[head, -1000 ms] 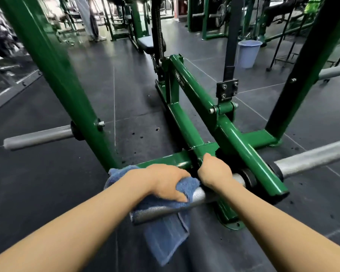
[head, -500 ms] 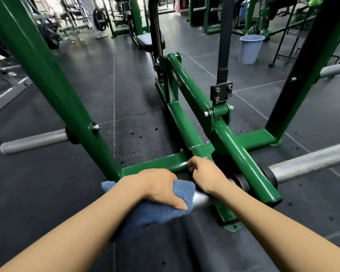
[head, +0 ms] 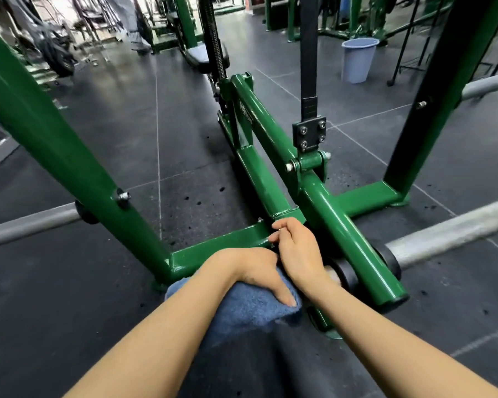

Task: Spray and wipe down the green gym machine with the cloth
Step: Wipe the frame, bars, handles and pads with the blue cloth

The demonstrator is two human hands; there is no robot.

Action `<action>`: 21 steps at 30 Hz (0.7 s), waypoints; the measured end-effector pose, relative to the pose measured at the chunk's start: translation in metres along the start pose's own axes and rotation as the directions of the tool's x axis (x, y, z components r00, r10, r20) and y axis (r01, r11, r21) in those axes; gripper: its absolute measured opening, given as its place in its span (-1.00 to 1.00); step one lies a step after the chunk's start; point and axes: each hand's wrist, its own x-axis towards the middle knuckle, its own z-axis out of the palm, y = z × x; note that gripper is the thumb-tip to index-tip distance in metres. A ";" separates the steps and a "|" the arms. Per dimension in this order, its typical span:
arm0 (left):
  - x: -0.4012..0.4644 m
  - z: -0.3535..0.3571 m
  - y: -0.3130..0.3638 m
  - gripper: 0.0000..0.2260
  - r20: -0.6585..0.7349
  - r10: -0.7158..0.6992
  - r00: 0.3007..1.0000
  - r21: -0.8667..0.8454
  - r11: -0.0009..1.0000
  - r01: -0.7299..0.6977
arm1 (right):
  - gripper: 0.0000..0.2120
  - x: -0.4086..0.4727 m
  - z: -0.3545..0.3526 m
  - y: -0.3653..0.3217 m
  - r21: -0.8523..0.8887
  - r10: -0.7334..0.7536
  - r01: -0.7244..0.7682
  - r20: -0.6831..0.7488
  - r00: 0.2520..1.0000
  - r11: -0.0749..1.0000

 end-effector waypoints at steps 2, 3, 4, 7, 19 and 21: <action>0.001 0.004 -0.003 -0.57 0.003 0.000 1.000 -0.031 1.000 0.000 | -0.77 -0.001 0.000 0.002 0.019 -0.005 0.005 -0.010 1.000 1.000; -0.001 0.007 -0.003 -0.57 -0.036 0.002 0.999 -0.014 1.000 -0.002 | -0.77 0.000 0.000 0.003 0.017 0.000 0.000 -0.009 1.000 1.000; -0.005 0.010 -0.003 -0.57 -0.103 0.003 0.995 0.034 0.999 0.000 | -0.77 0.001 0.000 0.003 0.004 0.008 -0.007 -0.007 1.000 1.000; -0.023 0.028 0.004 -0.61 -0.377 0.039 0.925 0.238 0.970 0.057 | -0.77 0.004 0.000 0.005 -0.052 0.022 -0.021 0.024 0.999 0.998; -0.033 0.044 0.016 -0.56 -0.381 0.170 0.909 0.509 0.859 0.053 | -0.86 0.014 -0.001 0.004 -0.043 0.225 -0.222 0.082 0.971 0.974; -0.025 0.023 0.016 -0.58 -0.233 0.092 0.968 0.403 0.915 0.010 | -0.86 0.015 -0.003 0.003 -0.001 0.254 -0.255 0.087 0.963 0.967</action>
